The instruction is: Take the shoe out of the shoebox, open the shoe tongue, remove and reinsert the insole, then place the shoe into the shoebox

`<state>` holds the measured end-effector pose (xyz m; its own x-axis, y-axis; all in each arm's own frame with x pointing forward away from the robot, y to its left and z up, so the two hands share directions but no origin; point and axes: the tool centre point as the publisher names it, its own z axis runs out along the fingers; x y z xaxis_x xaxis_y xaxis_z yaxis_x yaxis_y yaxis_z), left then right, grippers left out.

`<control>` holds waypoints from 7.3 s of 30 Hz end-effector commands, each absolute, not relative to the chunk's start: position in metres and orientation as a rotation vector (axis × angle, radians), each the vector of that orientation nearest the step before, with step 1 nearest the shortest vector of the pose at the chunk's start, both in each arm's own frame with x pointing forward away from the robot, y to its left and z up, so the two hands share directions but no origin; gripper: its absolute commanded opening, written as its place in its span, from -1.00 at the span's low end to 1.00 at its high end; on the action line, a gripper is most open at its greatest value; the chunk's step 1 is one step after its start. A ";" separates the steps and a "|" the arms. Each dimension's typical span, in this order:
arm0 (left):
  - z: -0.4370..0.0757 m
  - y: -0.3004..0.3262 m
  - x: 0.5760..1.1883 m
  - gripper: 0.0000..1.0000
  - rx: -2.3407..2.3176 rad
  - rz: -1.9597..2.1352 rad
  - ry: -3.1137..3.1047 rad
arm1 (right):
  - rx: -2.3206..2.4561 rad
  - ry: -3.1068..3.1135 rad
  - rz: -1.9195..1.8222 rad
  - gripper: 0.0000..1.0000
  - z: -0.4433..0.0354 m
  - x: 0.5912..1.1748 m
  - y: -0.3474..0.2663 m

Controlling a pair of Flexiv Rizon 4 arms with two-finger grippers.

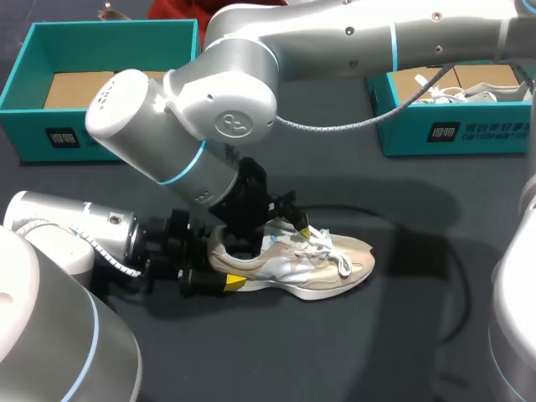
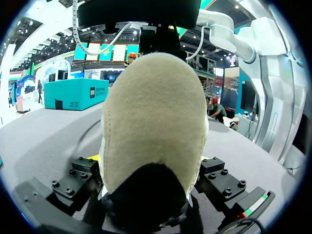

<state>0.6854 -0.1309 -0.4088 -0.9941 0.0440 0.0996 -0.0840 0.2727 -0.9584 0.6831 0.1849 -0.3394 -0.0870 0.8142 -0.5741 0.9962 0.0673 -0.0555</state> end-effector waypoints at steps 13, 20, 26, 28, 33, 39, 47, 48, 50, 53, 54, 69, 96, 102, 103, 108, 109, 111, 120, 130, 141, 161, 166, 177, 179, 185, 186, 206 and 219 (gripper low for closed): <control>-0.412 -0.128 0.684 -1.00 0.039 1.831 -2.422 | 2.387 1.075 -0.305 0.16 -0.318 0.666 0.166; -0.412 -0.128 0.684 -1.00 0.039 1.831 -2.422 | 2.420 1.087 -0.294 -0.03 -0.315 0.663 0.157; -0.412 -0.128 0.684 -1.00 0.039 1.831 -2.422 | 2.454 1.099 -0.272 -0.13 -0.314 0.662 0.151; -0.412 -0.128 0.684 -1.00 0.039 1.831 -2.422 | 2.469 1.093 -0.269 -0.13 -0.313 0.661 0.150; -0.412 -0.128 0.684 -1.00 0.039 1.831 -2.422 | 2.506 1.064 -0.258 -0.12 -0.312 0.659 0.150; -0.412 -0.128 0.684 -1.00 0.039 1.831 -2.422 | 2.538 1.033 -0.213 -0.11 -0.309 0.659 0.152; -0.412 -0.128 0.684 -1.00 0.039 1.831 -2.422 | 2.594 0.953 -0.221 -0.15 -0.307 0.657 0.146; -0.412 -0.128 0.684 -1.00 0.039 1.831 -2.422 | 2.600 0.949 -0.223 -0.15 -0.306 0.657 0.145; -0.412 -0.128 0.684 -1.00 0.039 1.831 -2.422 | 2.610 0.943 -0.226 -0.17 -0.307 0.657 0.144; -0.412 -0.128 0.684 -1.00 0.039 1.831 -2.422 | 2.623 0.933 -0.236 -0.18 -0.308 0.658 0.143; -0.412 -0.128 0.684 -1.00 0.039 1.831 -2.422 | 2.627 0.934 -0.233 -0.19 -0.308 0.658 0.143; -0.412 -0.128 0.684 -1.00 0.039 1.831 -2.422 | 2.645 0.966 -0.176 -1.00 -0.297 0.655 0.146; -0.412 -0.128 0.684 -1.00 0.039 1.831 -2.422 | 2.768 1.131 -0.037 -1.00 -0.303 0.655 0.125; -0.412 -0.128 0.684 -1.00 0.039 1.831 -2.422 | 2.960 1.301 -0.051 -1.00 -0.314 0.656 0.110; -0.412 -0.128 0.684 -1.00 0.039 1.831 -2.422 | 2.996 1.336 -0.038 -1.00 -0.316 0.656 0.108; -0.412 -0.128 0.684 -1.00 0.039 1.831 -2.422 | 3.048 1.341 -0.017 -1.00 -0.323 0.653 0.098; -0.412 -0.128 0.684 -1.00 0.039 1.831 -2.422 | 3.053 1.354 0.002 -1.00 -0.324 0.653 0.096; -0.412 -0.128 0.684 -1.00 0.039 1.831 -2.422 | 3.062 1.376 0.043 -1.00 -0.324 0.652 0.094; -0.412 -0.128 0.684 -1.00 0.039 1.831 -2.422 | 2.960 1.517 0.198 -1.00 -0.324 0.651 0.090; -0.412 -0.128 0.684 -1.00 0.039 1.831 -2.422 | 2.827 1.708 0.315 -1.00 -0.324 0.658 0.091; -0.412 -0.128 0.684 -1.00 0.039 1.831 -2.422 | 2.697 2.044 0.400 -0.47 -0.337 0.670 0.093; -0.412 -0.128 0.684 -1.00 0.039 1.831 -2.422 | 2.669 2.023 0.560 -0.47 -0.349 0.669 0.063; -0.412 -0.128 0.684 -1.00 0.039 1.831 -2.422 | 2.656 1.983 0.543 -0.40 -0.348 0.666 0.053; -0.412 -0.128 0.684 -1.00 0.039 1.831 -2.422 | 2.563 1.915 0.427 -0.36 -0.327 0.667 0.043; -0.412 -0.128 0.684 -1.00 0.039 1.831 -2.422 | 2.548 1.883 0.411 -0.37 -0.317 0.666 0.044; -0.412 -0.128 0.684 -1.00 0.039 1.831 -2.422 | 2.530 1.819 0.408 -0.40 -0.286 0.664 0.050; -0.412 -0.128 0.684 -1.00 0.039 1.831 -2.422 | 2.524 1.809 0.412 -0.39 -0.281 0.662 0.052; -0.412 -0.128 0.684 -1.00 0.039 1.831 -2.422 | 2.150 1.974 0.159 -0.62 -0.192 0.675 0.114; -0.412 -0.128 0.684 -1.00 0.039 1.831 -2.422 | 1.736 2.461 0.119 -1.00 -0.192 0.665 0.177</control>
